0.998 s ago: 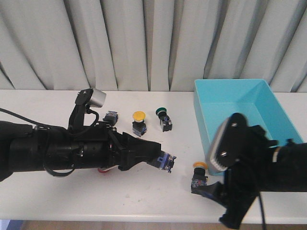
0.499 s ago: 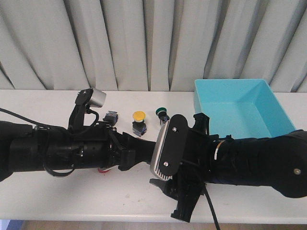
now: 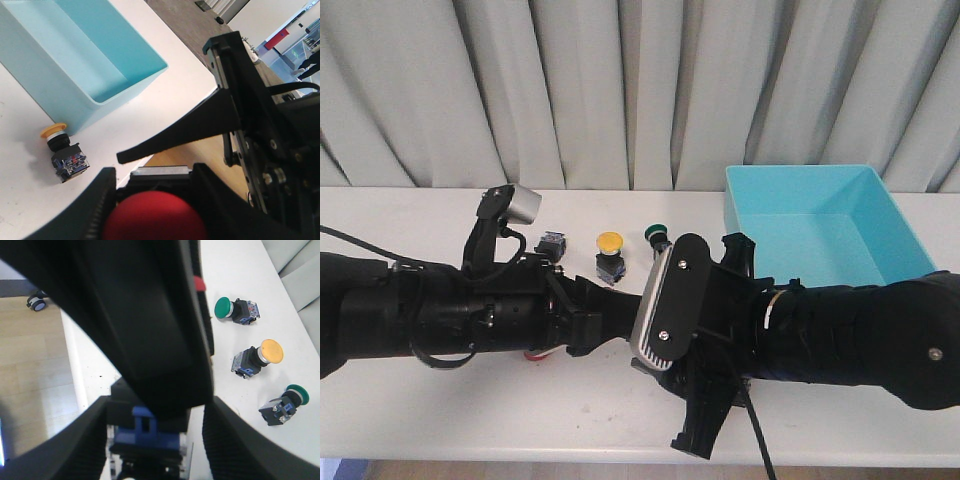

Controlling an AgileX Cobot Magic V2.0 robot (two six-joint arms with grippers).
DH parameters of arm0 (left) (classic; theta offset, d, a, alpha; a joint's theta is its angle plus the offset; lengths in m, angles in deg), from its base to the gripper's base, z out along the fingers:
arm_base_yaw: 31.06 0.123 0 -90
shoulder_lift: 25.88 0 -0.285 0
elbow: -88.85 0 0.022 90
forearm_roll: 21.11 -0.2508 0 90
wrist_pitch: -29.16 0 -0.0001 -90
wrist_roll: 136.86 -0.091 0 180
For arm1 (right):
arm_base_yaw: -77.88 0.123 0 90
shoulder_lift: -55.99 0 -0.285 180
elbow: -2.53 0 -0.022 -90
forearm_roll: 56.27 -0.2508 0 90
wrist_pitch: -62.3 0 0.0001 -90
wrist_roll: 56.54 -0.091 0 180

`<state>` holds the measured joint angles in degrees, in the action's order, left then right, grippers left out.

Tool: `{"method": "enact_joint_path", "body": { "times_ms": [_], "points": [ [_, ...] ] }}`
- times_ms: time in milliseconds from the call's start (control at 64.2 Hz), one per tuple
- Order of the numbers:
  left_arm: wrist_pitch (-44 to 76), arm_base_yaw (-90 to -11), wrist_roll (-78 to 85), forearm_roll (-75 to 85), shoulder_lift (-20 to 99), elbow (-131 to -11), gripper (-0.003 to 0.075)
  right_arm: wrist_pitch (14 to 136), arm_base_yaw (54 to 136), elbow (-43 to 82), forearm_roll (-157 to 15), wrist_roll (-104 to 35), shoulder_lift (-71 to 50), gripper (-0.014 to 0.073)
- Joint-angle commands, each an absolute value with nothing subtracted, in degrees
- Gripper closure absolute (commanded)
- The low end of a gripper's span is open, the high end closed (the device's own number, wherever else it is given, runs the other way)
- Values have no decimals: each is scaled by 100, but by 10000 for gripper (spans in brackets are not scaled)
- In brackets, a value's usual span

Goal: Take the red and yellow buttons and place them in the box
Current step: 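Grasp the red button with the right gripper and open the left gripper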

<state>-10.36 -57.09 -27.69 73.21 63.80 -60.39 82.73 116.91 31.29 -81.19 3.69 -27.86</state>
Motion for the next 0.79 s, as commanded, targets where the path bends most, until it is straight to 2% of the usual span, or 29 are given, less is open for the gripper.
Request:
{"method": "enact_joint_path", "body": {
  "times_ms": [0,343,546,655,779],
  "points": [
    [-1283,-5736,-2787,7663,6223,-6216,525,8010,11686,2953,-8240,380,-2624,244],
    [-1278,-5736,-2787,7663,6223,-6216,525,8062,11686,2953,-8240,380,-2624,426],
    [-1278,-5736,-2781,7663,6223,-6216,514,8168,11686,2953,-8240,380,-2624,443],
    [-1291,-5736,-2781,7663,6223,-6216,435,8182,11686,2953,-8240,380,-2624,441],
    [-1359,-5736,-2795,7647,6223,-6216,243,8182,11686,2953,-8240,380,-2624,441]
  ]
}}
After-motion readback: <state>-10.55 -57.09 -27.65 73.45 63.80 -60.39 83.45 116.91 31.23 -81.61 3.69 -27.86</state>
